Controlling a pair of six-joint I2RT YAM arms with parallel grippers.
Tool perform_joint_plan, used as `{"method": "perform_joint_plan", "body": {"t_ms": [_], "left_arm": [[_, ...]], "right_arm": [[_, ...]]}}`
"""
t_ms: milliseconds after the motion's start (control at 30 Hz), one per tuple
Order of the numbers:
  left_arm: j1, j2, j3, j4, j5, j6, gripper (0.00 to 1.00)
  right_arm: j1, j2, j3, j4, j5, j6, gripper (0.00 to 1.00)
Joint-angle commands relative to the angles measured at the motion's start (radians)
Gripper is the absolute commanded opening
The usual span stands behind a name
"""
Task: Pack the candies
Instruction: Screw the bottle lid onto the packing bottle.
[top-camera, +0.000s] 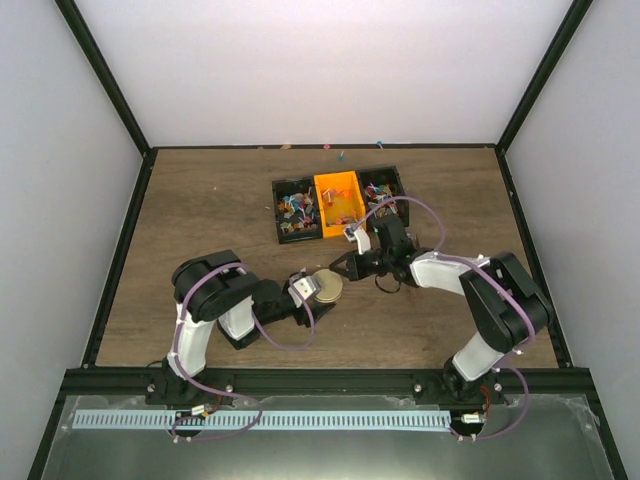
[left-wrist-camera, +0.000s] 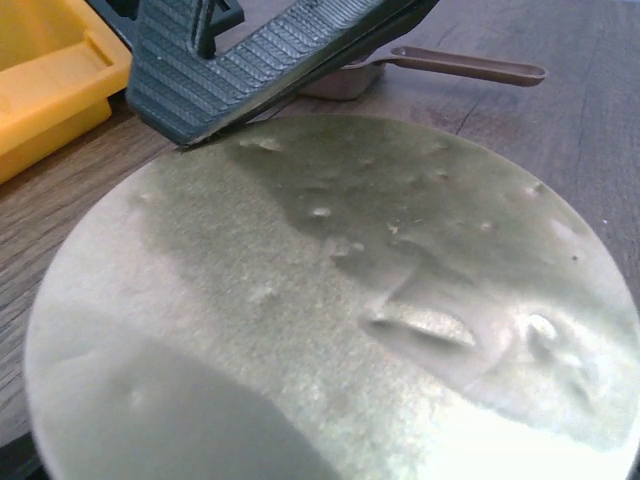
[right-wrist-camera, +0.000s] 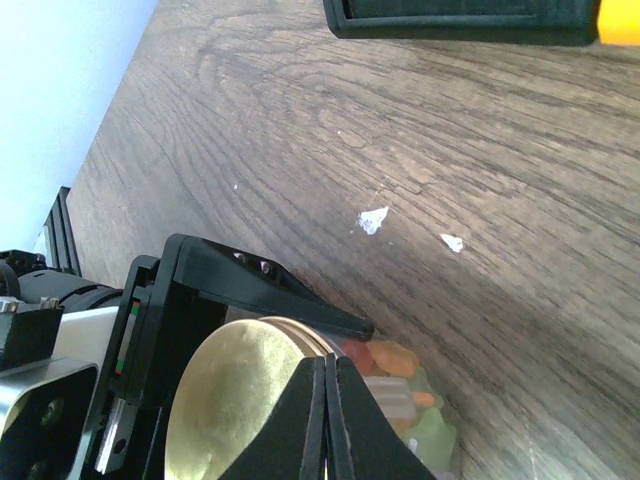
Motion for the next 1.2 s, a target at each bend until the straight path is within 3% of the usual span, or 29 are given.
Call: {"method": "perform_joint_plan", "body": {"t_ms": [0, 767, 1167], "left_arm": [[0.033, 0.045, 0.013, -0.287, -0.125, -0.121, 0.81], [0.037, 0.052, 0.017, -0.284, -0.118, -0.118, 0.80], [0.037, 0.038, 0.005, -0.281, -0.114, -0.106, 0.80]], "right_arm": [[0.060, -0.014, -0.143, -0.259, -0.154, 0.034, 0.01], [0.118, -0.176, -0.269, -0.256, -0.140, 0.108, 0.01], [0.112, -0.228, -0.175, -0.358, -0.078, 0.079, 0.01]]}}
